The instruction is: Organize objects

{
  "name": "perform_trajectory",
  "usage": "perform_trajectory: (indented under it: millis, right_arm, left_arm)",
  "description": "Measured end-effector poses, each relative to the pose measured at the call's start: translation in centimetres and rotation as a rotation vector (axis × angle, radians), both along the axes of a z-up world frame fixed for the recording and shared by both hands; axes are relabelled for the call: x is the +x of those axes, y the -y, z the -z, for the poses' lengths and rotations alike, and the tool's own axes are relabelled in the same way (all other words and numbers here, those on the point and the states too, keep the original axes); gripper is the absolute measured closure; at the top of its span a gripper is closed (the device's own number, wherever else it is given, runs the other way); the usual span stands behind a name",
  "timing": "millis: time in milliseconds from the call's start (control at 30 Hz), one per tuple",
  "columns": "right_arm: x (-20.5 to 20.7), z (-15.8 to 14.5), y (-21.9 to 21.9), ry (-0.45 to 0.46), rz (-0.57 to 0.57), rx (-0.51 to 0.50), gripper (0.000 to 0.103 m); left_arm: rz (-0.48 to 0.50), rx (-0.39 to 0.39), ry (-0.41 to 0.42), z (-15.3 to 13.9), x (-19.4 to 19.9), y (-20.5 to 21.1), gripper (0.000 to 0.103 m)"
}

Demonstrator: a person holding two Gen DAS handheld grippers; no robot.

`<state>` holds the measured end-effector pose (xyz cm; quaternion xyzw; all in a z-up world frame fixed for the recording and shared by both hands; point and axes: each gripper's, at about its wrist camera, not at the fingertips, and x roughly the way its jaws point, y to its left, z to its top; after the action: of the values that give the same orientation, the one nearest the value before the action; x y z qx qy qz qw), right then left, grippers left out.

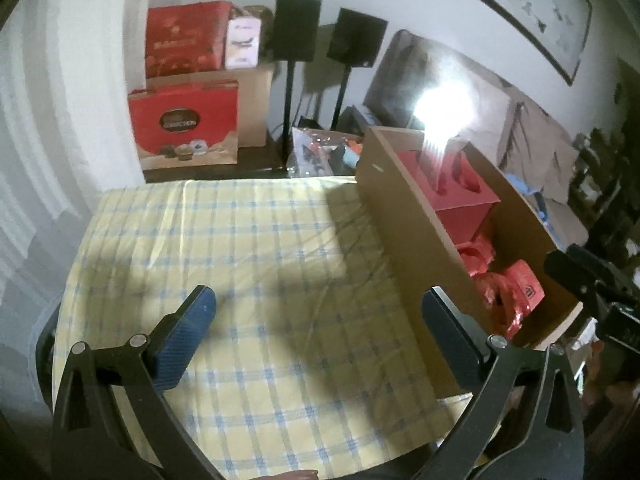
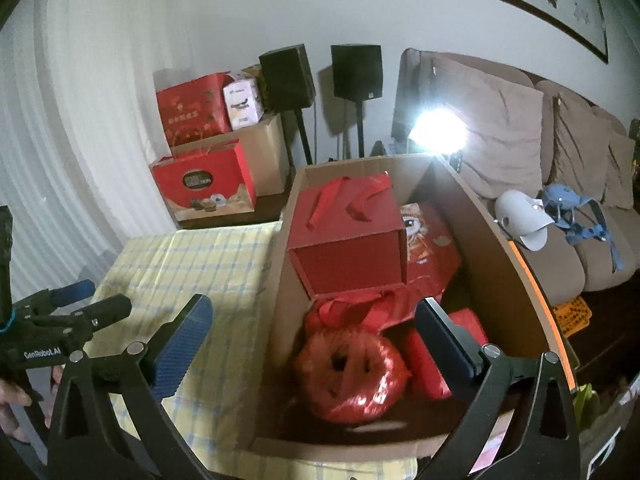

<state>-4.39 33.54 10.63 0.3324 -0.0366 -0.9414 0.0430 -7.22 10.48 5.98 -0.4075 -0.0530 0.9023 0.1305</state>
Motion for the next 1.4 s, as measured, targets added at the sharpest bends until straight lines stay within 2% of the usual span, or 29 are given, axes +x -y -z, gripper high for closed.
perform_trajectory:
  millis: [333, 600, 700, 1100, 1400]
  right_arm:
    - [3.1, 1.1, 2.8, -0.016, -0.008, 0.051, 0.001]
    - [5.3, 3.0, 4.0, -0.016, -0.001, 0.06, 0.001]
    - [6.4, 3.3, 4.1, -0.023, 0.012, 0.063, 0.001]
    - [9.2, 4.0, 4.4, -0.036, 0.036, 0.089, 0.001]
    - [9.6, 4.6, 4.2, -0.032, 0.059, 0.095, 0.001]
  left_arm:
    - [-0.051, -0.01, -0.027, 0.4, 4.0, 3.0, 0.0]
    - [-0.102, -0.067, -0.052, 1.8, 7.7, 4.2, 0.0]
    - [-0.115, -0.067, -0.053, 2.1, 8.6, 4.5, 0.0]
    - [-0.1, -0.089, -0.079, 2.1, 11.1, 3.8, 0.0]
    - [-0.114, -0.101, -0.069, 2.3, 11.1, 3.8, 0.0]
